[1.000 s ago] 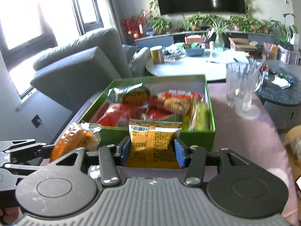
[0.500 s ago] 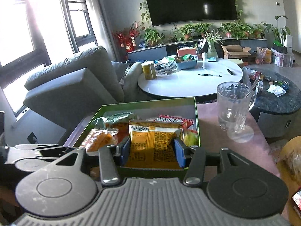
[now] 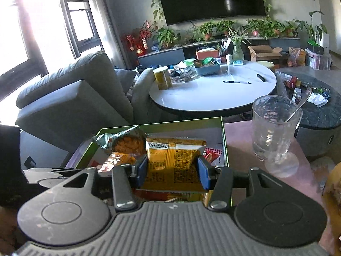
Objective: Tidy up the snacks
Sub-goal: 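Lower both packets into the green box and open both grippers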
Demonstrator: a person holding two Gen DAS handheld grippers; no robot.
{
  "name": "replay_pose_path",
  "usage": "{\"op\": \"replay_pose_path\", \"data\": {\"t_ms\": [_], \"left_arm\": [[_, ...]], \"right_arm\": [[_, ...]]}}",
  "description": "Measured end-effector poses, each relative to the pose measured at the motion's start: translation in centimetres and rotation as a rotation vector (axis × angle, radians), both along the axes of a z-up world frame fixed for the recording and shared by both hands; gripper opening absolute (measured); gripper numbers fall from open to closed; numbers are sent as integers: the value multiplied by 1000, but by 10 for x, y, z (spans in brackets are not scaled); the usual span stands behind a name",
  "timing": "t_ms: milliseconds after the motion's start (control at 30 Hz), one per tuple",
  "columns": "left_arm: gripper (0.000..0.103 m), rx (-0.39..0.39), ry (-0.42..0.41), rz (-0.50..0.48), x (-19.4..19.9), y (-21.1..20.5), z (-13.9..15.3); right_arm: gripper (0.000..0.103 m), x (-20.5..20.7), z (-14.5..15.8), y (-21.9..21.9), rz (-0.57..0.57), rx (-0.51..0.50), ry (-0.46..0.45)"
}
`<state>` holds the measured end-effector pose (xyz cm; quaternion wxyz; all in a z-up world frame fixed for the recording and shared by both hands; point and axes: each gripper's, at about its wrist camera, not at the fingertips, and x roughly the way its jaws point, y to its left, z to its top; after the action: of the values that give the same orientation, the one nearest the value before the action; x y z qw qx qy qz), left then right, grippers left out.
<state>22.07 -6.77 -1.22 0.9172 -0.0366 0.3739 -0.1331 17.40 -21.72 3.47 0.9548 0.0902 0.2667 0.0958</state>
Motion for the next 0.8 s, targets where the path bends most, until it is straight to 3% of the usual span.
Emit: {"op": "replay_pose_path", "data": {"t_ms": [267, 433, 800], "left_arm": [[41, -14, 4, 22, 3, -6, -2], [56, -54, 7, 26, 4, -10, 3], [62, -15, -34, 26, -14, -10, 12]], "right_arm": [[80, 23, -4, 5, -18, 5, 28], [80, 34, -5, 6, -46, 10, 37], [80, 19, -5, -7, -63, 59, 50]]}}
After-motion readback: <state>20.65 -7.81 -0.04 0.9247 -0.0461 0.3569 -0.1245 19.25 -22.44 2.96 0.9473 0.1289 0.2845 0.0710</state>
